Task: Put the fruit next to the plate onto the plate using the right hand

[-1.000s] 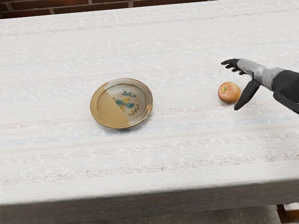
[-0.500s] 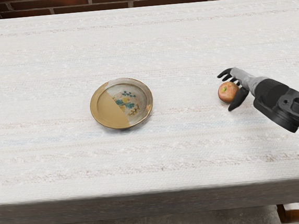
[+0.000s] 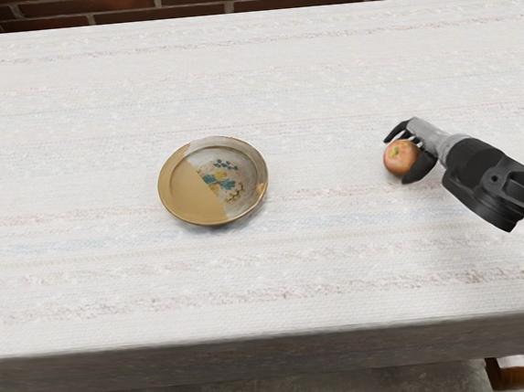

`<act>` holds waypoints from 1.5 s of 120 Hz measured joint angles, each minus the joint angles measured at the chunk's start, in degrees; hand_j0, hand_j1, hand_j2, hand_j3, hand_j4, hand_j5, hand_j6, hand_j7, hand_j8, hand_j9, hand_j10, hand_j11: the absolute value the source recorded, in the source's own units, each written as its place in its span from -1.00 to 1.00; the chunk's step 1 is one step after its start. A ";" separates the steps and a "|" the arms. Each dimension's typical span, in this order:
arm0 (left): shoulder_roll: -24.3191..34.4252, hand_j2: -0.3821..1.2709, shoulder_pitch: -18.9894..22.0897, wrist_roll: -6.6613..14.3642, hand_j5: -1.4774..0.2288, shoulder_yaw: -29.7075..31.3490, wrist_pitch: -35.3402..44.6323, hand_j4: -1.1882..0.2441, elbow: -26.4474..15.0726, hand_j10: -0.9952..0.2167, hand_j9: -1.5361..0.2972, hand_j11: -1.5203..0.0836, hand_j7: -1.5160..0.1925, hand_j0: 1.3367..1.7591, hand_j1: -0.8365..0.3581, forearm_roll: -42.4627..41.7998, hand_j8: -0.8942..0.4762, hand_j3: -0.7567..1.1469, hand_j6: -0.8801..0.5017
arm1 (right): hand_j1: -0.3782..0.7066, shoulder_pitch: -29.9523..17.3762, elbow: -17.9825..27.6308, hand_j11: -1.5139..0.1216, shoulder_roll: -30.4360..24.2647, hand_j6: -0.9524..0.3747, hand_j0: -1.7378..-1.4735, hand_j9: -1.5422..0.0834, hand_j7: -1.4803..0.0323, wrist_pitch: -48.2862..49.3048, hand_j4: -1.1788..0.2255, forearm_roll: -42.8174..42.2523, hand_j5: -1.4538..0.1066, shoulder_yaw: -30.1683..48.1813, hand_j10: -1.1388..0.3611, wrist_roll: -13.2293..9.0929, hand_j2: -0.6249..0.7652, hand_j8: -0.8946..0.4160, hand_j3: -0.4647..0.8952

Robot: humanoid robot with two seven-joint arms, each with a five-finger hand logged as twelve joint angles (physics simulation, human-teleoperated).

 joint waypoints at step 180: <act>0.00 -0.48 -0.02 0.01 0.36 0.01 0.00 0.32 0.01 0.24 0.33 0.50 0.41 0.52 0.50 0.00 -0.05 -0.20 -0.08 | 0.00 14.04 -6.57 0.01 29.86 -0.19 -0.38 0.05 0.07 5.59 -0.03 10.37 -0.01 0.52 -0.15 -1.50 -0.18 -0.20 -0.32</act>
